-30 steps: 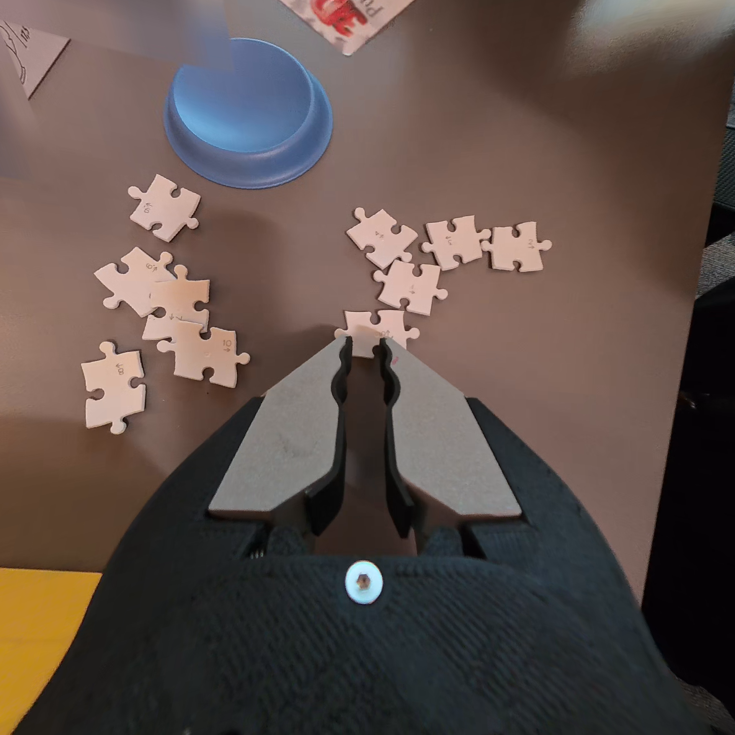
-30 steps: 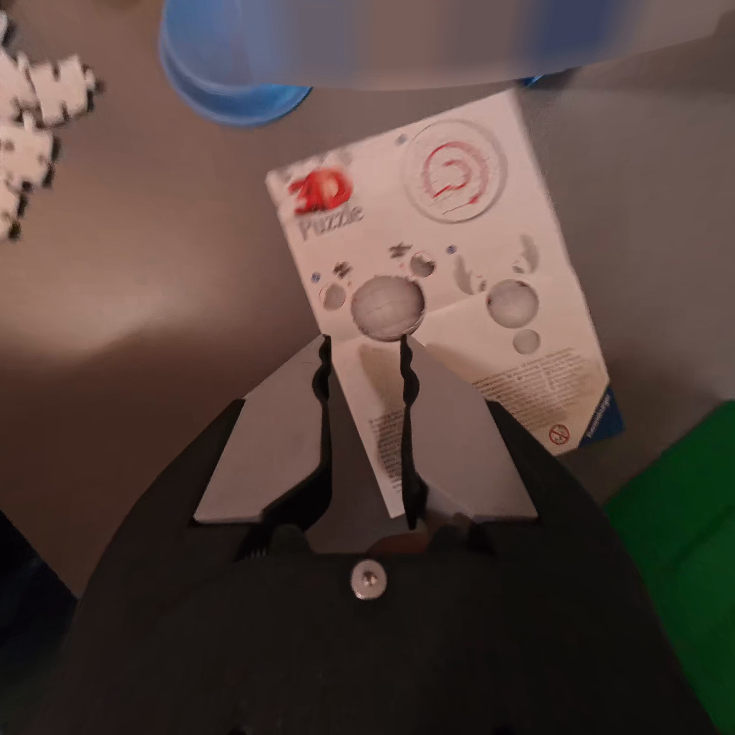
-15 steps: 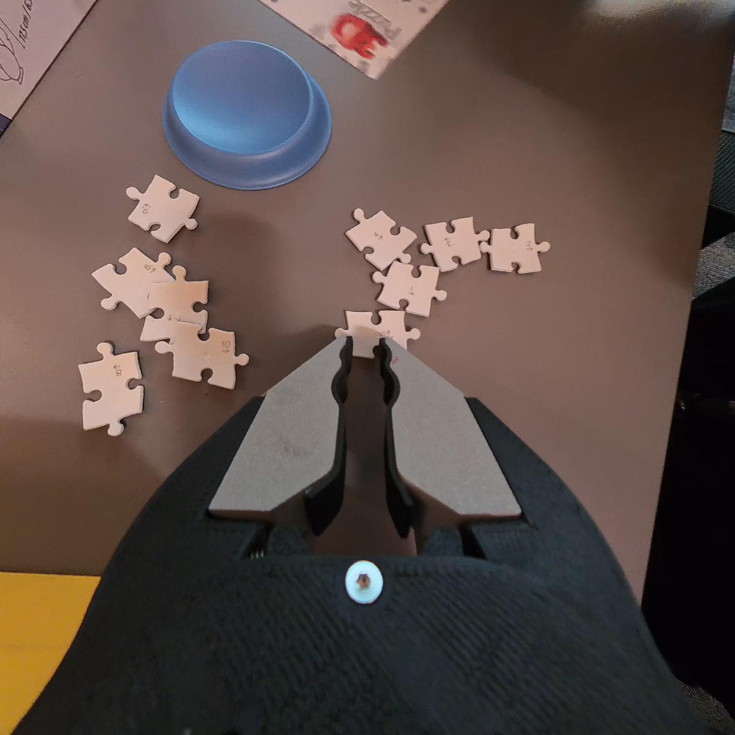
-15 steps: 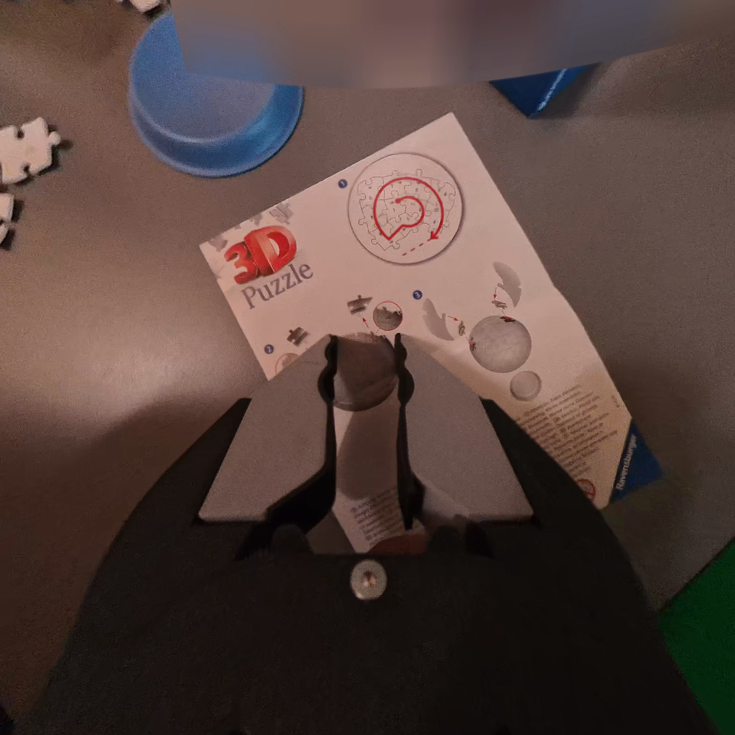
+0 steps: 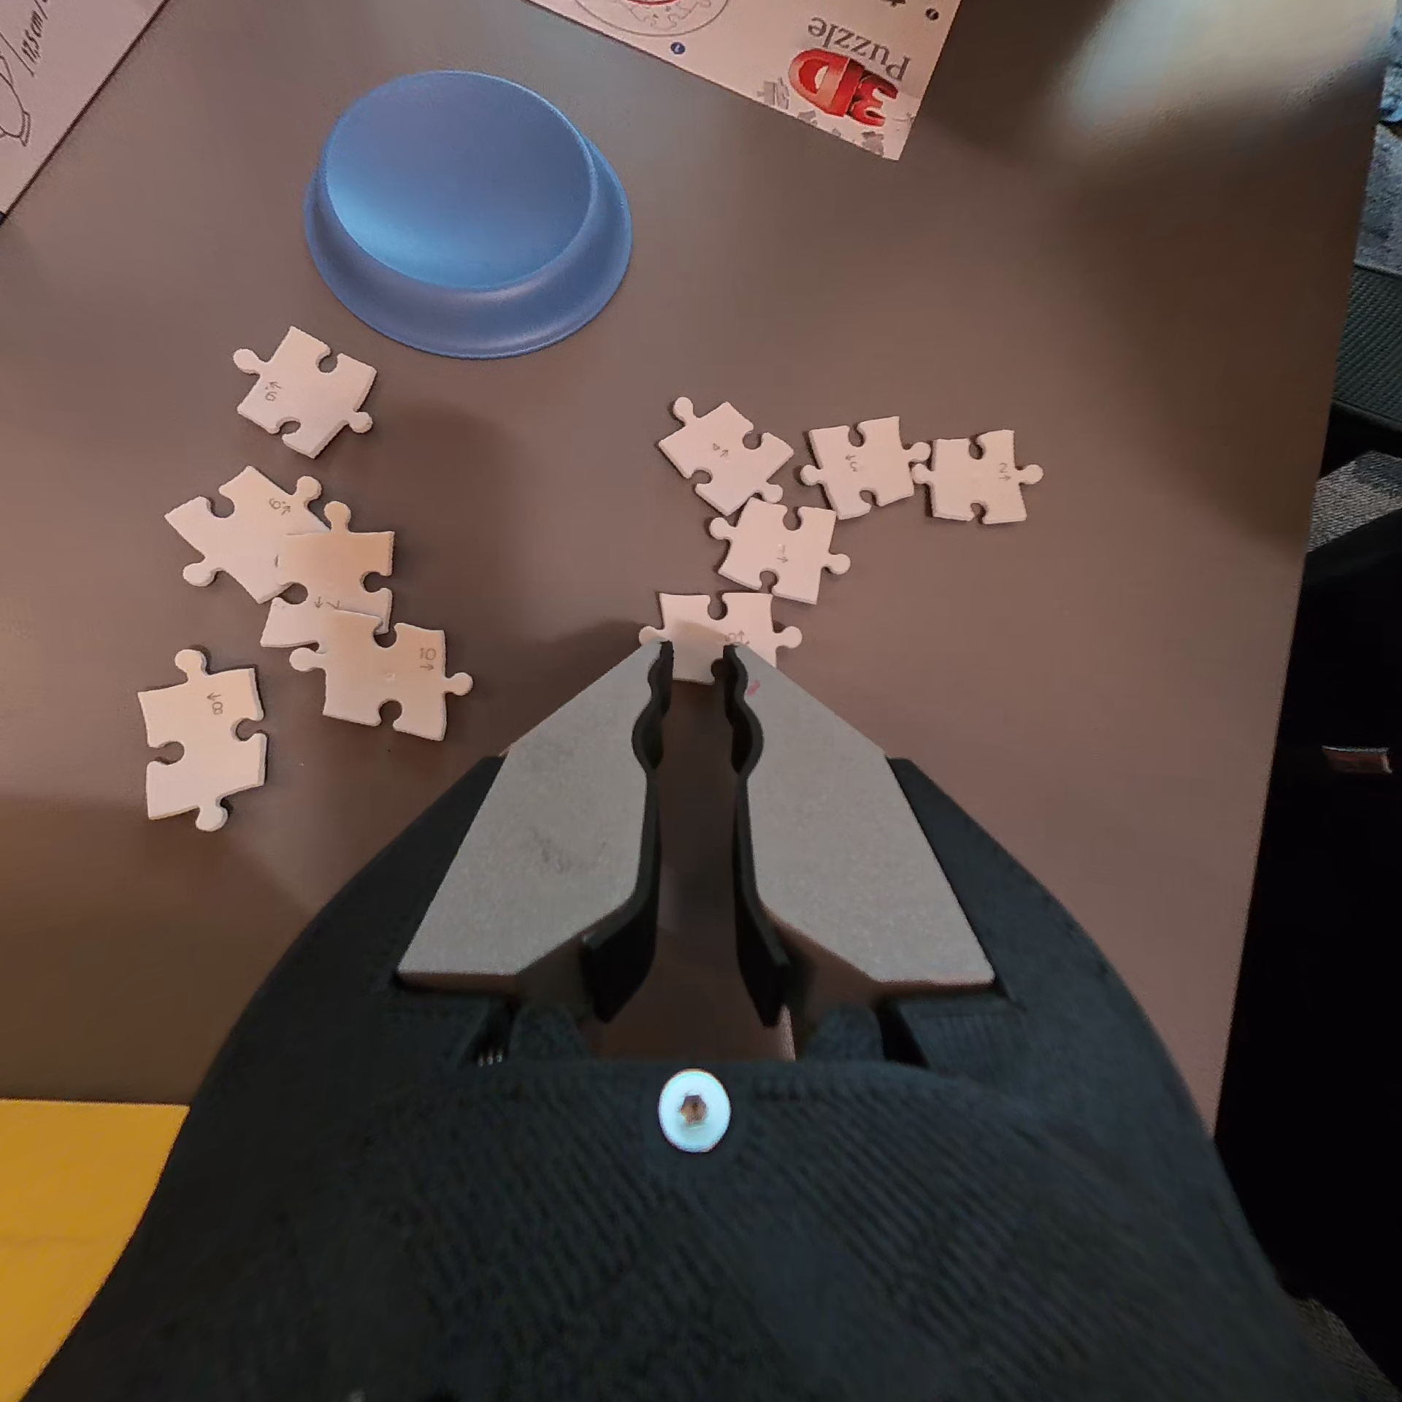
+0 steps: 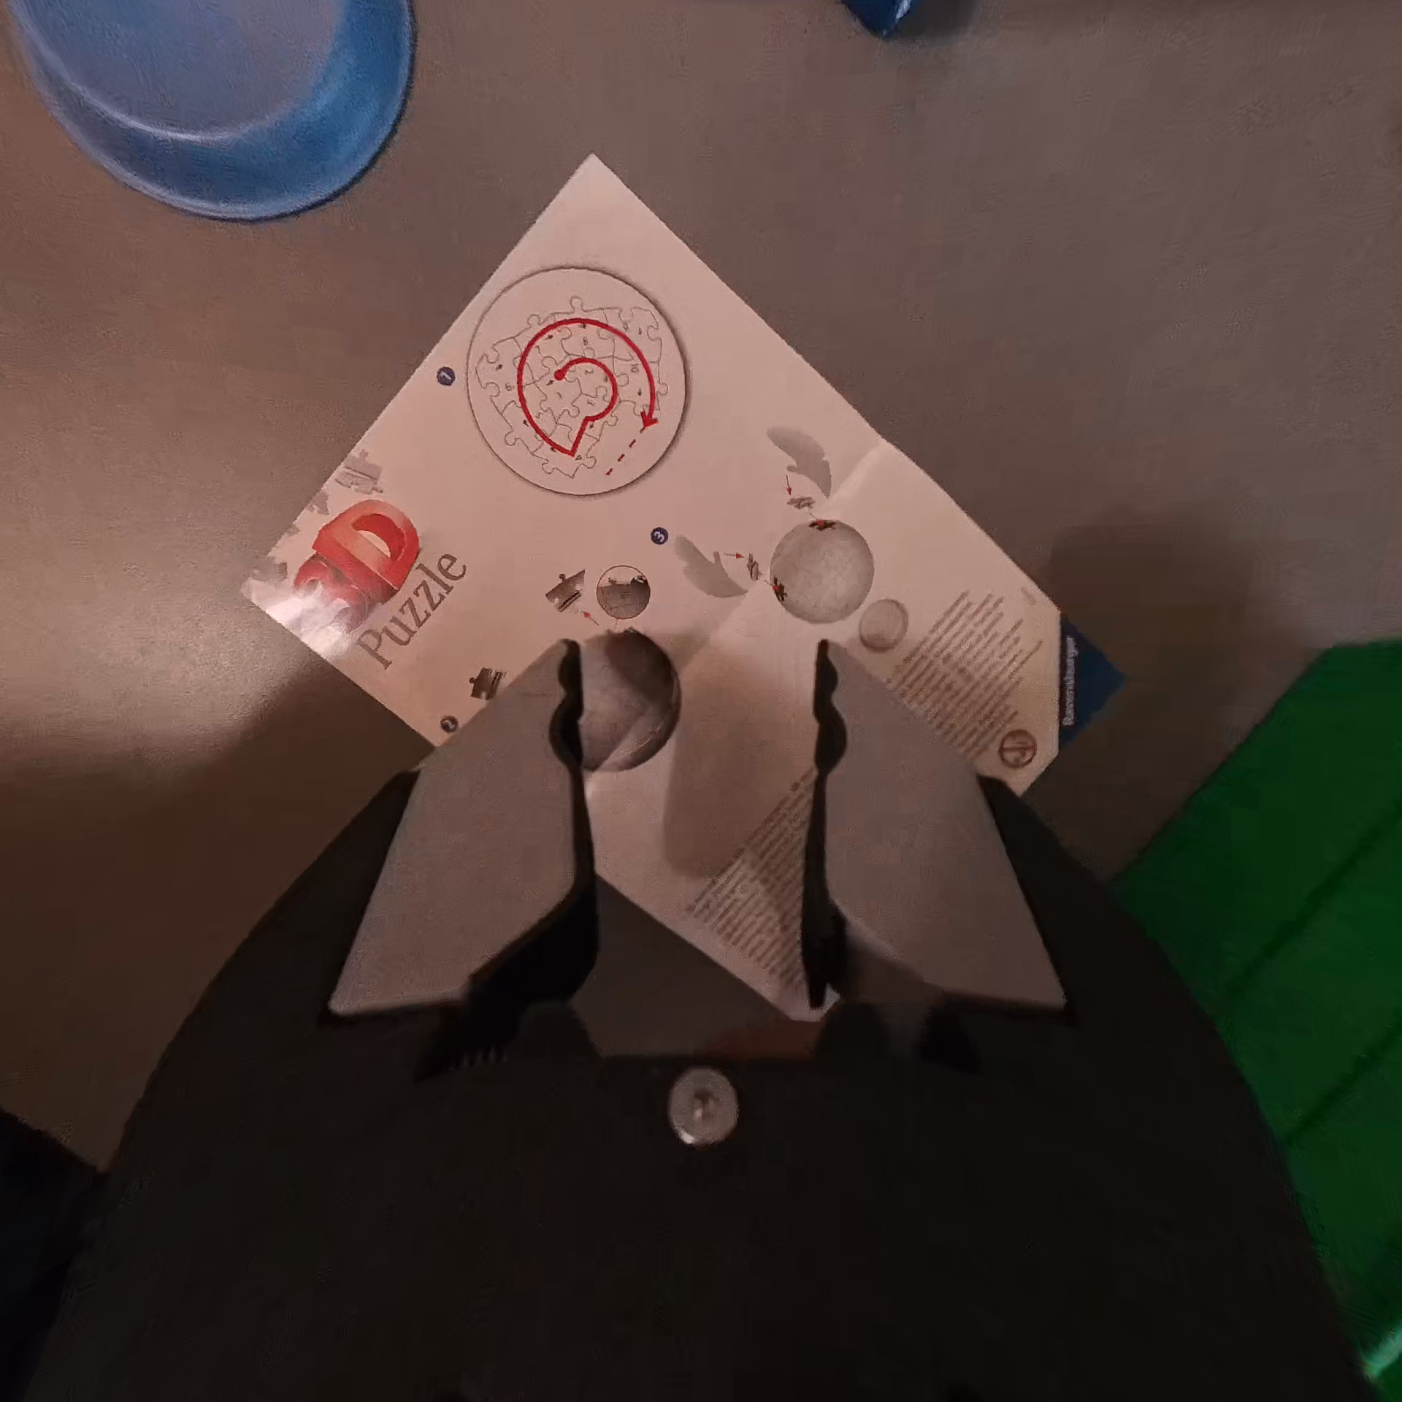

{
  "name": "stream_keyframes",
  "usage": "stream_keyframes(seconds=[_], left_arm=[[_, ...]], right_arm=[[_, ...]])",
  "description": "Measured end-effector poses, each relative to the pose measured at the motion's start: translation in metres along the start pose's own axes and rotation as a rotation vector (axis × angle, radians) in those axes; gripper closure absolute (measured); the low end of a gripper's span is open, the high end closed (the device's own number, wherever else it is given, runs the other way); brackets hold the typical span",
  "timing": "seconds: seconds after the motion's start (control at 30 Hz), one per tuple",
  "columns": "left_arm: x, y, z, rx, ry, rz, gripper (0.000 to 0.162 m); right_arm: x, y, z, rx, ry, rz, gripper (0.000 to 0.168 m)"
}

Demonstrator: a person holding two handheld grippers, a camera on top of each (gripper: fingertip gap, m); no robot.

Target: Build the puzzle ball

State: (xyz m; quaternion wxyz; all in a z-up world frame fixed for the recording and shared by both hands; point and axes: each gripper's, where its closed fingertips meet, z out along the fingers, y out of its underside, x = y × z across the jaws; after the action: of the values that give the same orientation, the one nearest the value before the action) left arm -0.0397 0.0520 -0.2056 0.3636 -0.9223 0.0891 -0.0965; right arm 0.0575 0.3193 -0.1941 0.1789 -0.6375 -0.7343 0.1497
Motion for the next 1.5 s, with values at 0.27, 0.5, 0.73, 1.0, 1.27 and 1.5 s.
stream_keyframes(seconds=[0.27, 0.5, 0.73, 1.0, 1.27, 1.5], left_arm=[[0.000, 0.000, 0.000, 0.000, 0.000, -0.001, 0.152], [0.000, 0.000, 0.000, 0.002, 0.004, -0.006, 0.152], [0.000, 0.000, 0.000, 0.002, 0.004, -0.007, 0.152], [0.000, 0.000, 0.000, 0.003, 0.002, -0.005, 0.152], [0.000, 0.000, 0.000, 0.003, 0.002, -0.006, 0.152], [0.000, 0.000, 0.000, 0.003, 0.000, -0.003, 0.152]], right_arm=[[-0.003, 0.014, 0.005, 0.018, 0.089, 0.107, 0.093], [-0.006, 0.013, 0.013, 0.079, -0.026, 0.075, 0.103], [-0.006, 0.013, 0.013, 0.095, -0.047, 0.041, 0.105], [-0.007, 0.012, 0.013, 0.104, -0.030, 0.068, 0.105], [-0.009, 0.010, 0.013, 0.098, 0.039, 0.165, 0.112], [-0.006, 0.006, 0.006, 0.118, 0.112, 0.136, 0.108]])
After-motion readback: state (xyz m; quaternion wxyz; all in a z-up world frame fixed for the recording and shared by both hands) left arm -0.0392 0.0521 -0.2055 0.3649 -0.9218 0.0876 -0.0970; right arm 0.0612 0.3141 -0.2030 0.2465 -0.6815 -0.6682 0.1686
